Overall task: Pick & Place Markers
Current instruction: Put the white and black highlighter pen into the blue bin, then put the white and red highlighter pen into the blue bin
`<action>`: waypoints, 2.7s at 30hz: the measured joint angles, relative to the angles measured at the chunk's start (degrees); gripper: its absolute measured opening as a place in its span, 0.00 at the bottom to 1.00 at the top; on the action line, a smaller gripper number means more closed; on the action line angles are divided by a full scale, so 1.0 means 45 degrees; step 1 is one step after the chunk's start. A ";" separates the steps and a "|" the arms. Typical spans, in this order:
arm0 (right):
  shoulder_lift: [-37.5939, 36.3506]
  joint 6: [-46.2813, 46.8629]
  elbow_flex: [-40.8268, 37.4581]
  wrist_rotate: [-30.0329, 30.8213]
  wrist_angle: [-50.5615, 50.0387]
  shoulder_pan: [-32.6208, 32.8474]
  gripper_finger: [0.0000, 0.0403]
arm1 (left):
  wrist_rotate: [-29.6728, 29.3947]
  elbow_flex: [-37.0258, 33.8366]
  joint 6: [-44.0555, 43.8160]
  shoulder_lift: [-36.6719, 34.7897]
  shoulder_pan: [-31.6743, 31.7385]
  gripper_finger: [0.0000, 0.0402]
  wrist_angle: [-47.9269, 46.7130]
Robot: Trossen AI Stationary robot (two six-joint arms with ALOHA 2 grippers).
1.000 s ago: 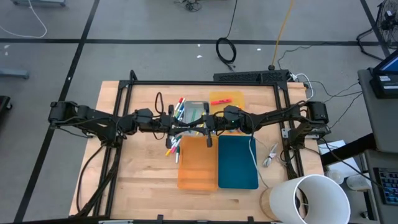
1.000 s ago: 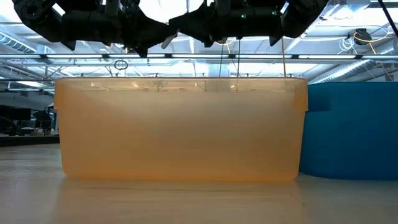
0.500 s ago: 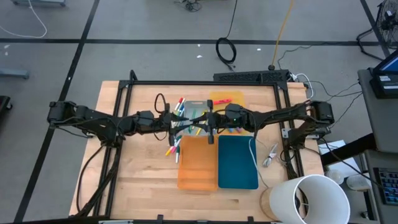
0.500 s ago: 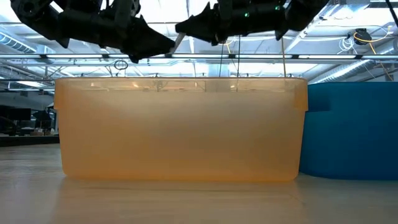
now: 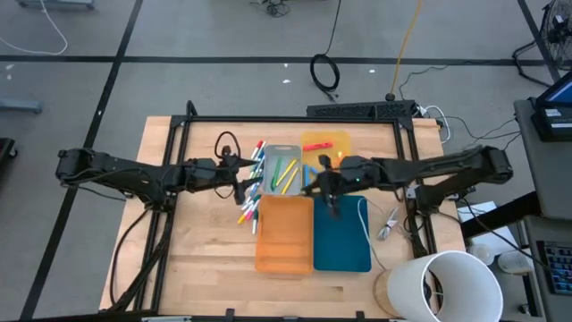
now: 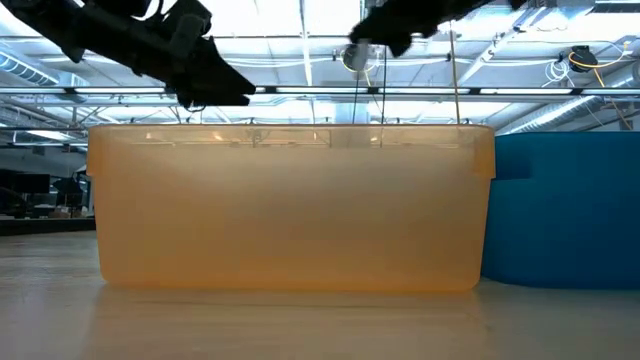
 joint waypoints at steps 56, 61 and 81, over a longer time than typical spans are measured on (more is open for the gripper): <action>-0.2144 0.0474 -0.3220 -0.1572 0.0934 0.2378 0.47 | -0.1058 -0.0010 -0.1756 0.0141 0.0022 0.61 -0.2149; -0.2164 -0.0260 -0.3220 -0.1545 0.1713 0.1985 0.46 | -0.2591 -0.0019 -0.2858 0.0809 0.0778 0.61 -0.2629; -0.2081 -0.0793 -0.3799 -0.1584 0.3333 0.0871 0.45 | 0.2151 0.2975 -0.1800 0.6496 0.6556 0.61 -0.4366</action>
